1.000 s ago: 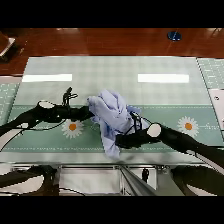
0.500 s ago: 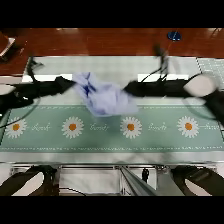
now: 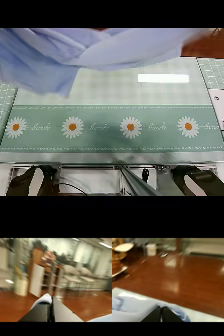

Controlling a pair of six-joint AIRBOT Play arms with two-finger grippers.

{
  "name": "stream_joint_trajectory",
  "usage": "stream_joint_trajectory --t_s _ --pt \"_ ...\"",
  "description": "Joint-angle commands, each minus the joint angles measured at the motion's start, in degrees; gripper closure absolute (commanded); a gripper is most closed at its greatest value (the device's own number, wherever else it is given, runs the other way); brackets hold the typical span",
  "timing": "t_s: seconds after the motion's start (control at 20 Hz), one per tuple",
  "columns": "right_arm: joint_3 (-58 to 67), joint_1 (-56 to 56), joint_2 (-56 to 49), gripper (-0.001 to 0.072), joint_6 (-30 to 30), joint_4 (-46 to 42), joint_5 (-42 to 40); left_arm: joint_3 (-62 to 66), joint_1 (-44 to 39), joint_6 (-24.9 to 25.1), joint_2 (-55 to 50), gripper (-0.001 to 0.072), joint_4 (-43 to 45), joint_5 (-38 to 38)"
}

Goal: Fold the shirts.

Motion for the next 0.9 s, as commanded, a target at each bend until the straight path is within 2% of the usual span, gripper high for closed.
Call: stream_joint_trajectory --t_s 0.0,0.1,0.25,0.45,0.6,0.75,0.85 --pt "3.87 -0.83 6.93 0.0686 1.68 -11.67 5.81 7.85 6.05 -3.41 8.22 0.0691 15.76 0.72" --pt "3.85 -0.83 9.6 0.0686 3.13 -17.35 10.64 7.93 5.55 -9.03 12.07 0.0691 26.23 0.0" --pt "3.85 -0.83 10.88 0.0686 4.28 -22.34 19.04 7.23 0.42 -16.22 15.34 0.0691 38.66 -3.87" --pt "-1.9 -0.83 10.86 0.0686 4.85 -22.62 21.44 -0.96 -5.53 -18.53 15.37 0.0691 41.35 -6.56" --pt "-14.95 -0.79 10.86 0.0687 6.71 -20.7 18.4 -13.33 -5.68 -18.8 14.05 0.0691 40.83 -8.96" --pt "-31.32 -0.79 9.27 0.0687 8.33 -18.27 7.06 -24.79 -5.99 -18.62 7.87 0.0691 36.37 -4.22" --pt "-37.62 -0.92 4.26 0.0687 9.51 -18.29 0.11 -28.09 -8.2 -17.42 0.17 0.0691 33.11 -1.29"
